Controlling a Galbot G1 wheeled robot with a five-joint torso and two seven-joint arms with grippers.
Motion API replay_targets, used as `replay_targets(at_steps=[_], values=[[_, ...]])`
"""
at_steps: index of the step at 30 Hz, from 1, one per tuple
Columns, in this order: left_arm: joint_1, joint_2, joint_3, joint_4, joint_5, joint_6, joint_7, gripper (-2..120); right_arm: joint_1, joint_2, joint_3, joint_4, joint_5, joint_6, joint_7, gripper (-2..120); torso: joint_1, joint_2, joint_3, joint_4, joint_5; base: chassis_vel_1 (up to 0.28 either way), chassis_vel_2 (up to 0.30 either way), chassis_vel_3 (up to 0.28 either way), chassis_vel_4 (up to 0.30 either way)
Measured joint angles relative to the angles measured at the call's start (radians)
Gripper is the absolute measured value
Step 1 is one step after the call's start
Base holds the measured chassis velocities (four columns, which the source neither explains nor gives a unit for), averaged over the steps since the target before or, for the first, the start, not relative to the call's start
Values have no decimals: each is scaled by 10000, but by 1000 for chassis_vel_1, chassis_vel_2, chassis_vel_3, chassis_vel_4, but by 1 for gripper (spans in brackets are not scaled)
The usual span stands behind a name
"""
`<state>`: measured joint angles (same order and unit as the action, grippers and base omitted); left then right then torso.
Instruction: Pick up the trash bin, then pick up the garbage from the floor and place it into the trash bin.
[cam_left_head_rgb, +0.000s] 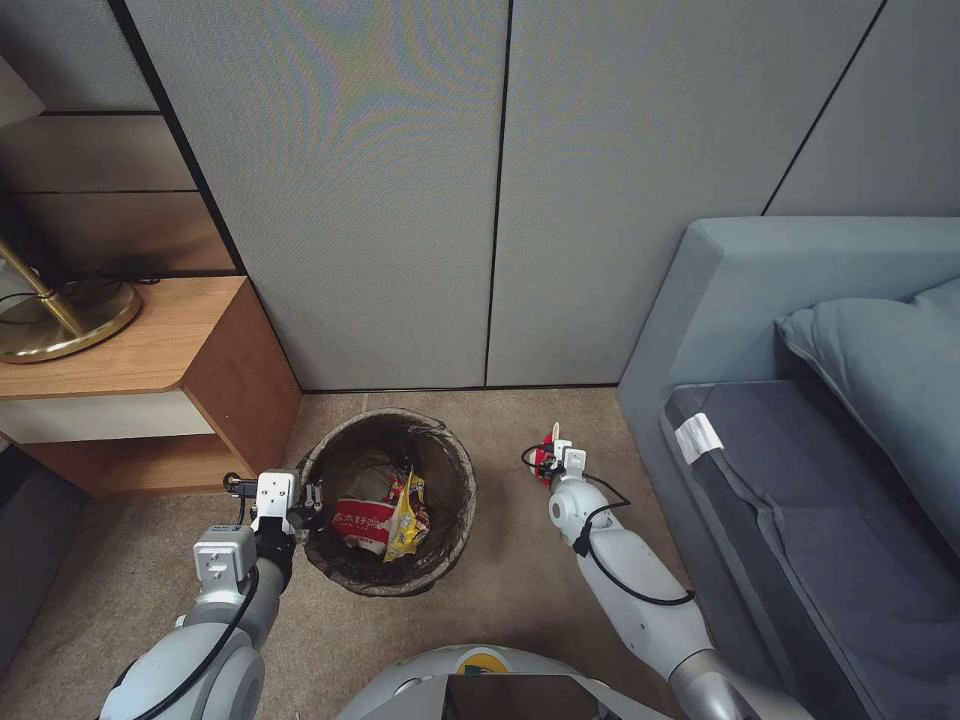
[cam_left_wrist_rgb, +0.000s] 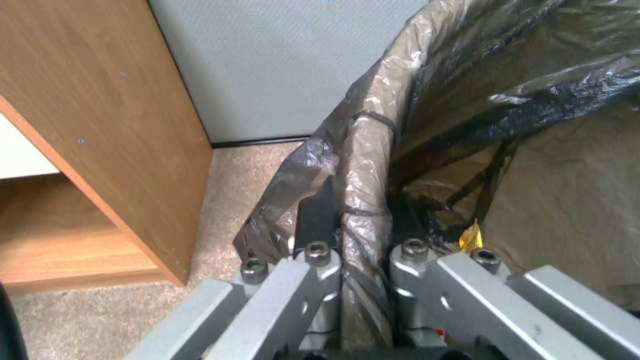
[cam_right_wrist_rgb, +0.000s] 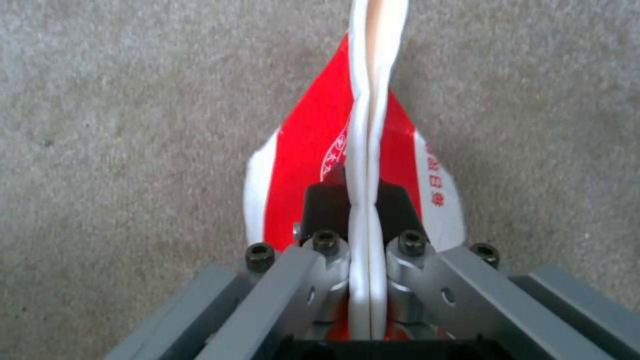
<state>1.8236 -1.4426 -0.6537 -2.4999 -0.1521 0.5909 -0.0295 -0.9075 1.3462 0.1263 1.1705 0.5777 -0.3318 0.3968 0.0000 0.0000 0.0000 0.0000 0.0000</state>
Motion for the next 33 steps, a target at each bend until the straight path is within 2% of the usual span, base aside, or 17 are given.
replay_targets(at_steps=[5,9,12,13,14,16,17,20,24,26,27,30,31,33], values=[[49,-17,-8,0,3,2,-3,2,-130,-174,12,401,-344,188,-135,0,0,0,0,0,0,0,0,0,0],[64,-30,-16,0,15,4,-16,2,-439,-437,165,1379,-564,243,-246,0,0,0,0,0,0,0,0,0,0],[87,-37,-13,0,42,6,-21,2,-823,-729,421,2578,-409,103,-235,0,0,0,0,0,0,0,0,0,0],[87,-37,-13,0,42,6,-21,2,-823,-729,421,2578,-409,103,-235,0,0,0,0,0,0,0,0,0,0],[112,-35,-11,0,52,8,-24,2,-1127,-991,604,3557,-296,-1,-231,0,0,0,0,-3,2,0,0,0,0],[143,-28,-9,0,65,8,-24,2,-1378,-1242,758,4549,-226,-97,-223,0,0,1,-1,-3,0,0,0,0,0],[143,-28,-9,0,65,8,-24,2,-1378,-1242,758,4549,-226,-97,-223,0,0,1,-1,-3,0,0,0,0,0],[209,-18,-10,0,98,9,-26,2,-1720,-1926,980,6416,107,-352,-79,0,0,1,-1,1,1,0,0,0,0],[232,-15,-11,0,108,8,-30,2,-1849,-2410,1105,7275,415,-507,27,0,0,1,-1,-2,2,0,0,0,0],[250,-14,-4,0,91,11,-34,2,-1949,-2899,1249,8296,908,-678,87,0,0,1,-1,-1,0,0,0,0,0],[250,-14,-4,0,91,11,-34,2,-1949,-2899,1249,8296,908,-678,87,0,0,1,-1,-1,0,0,0,0,0],[256,-2,-1,0,61,29,-42,2,-1956,-3482,1415,9878,1718,-925,123,0,0,1,-1,0,-2,0,0,0,0],[256,-2,-1,0,61,29,-42,2,-1956,-3482,1415,9878,1718,-925,123,0,0,1,-1,0,-2,0,0,0,0],[251,10,4,0,52,45,-43,2,-1890,-3783,1417,10628,2228,-1094,208,0,0,1,-1,0,0,0,0,0,0]])
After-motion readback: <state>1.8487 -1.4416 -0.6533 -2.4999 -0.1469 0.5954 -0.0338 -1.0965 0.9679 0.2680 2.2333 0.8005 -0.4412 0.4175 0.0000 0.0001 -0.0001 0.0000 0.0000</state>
